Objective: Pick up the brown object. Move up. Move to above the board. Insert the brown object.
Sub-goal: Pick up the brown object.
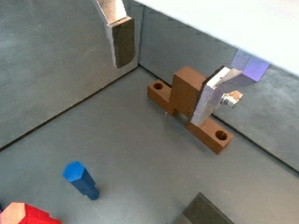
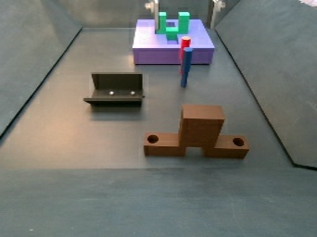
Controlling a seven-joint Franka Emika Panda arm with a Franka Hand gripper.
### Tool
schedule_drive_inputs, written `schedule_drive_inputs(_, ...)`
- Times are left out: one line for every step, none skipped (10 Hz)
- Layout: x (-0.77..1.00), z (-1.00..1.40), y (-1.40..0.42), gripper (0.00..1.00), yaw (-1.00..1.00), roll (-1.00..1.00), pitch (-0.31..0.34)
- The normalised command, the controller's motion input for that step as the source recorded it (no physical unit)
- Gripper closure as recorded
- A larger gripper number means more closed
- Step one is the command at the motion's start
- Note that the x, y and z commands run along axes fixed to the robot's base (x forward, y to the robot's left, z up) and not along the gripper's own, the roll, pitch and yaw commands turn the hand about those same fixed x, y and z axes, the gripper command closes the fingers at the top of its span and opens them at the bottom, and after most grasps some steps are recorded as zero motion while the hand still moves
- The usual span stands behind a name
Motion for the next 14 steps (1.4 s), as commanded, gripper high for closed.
schedule_drive_inputs(0.05,0.00,0.00,0.00,0.00,0.01,0.023)
schedule_drive_inputs(0.00,-0.02,0.59,0.00,-0.22,-0.06,0.074)
schedule_drive_inputs(0.00,-0.28,0.99,0.00,0.00,-0.13,0.101)
schedule_drive_inputs(0.00,-0.45,0.99,0.00,0.00,-0.14,0.047)
schedule_drive_inputs(-0.09,-0.61,1.00,0.00,0.00,-0.11,0.061)
schedule_drive_inputs(-0.10,-0.67,1.00,0.00,0.00,-0.12,0.057)
schedule_drive_inputs(-0.09,-0.73,1.00,0.00,0.00,-0.13,0.049)
schedule_drive_inputs(-0.08,-0.70,1.00,0.00,0.00,-0.14,0.030)
schedule_drive_inputs(0.00,-0.19,0.88,0.00,0.00,-0.31,0.000)
schedule_drive_inputs(0.24,0.00,0.76,0.00,0.00,-0.36,-0.059)
schedule_drive_inputs(0.21,-0.03,0.78,0.00,-0.01,-0.30,-0.029)
schedule_drive_inputs(0.00,-0.04,0.68,0.00,-0.11,-0.31,0.000)
schedule_drive_inputs(0.05,-0.09,0.35,0.00,0.00,-0.25,0.000)
schedule_drive_inputs(-0.02,-0.23,0.15,0.00,-0.10,-0.10,-0.017)
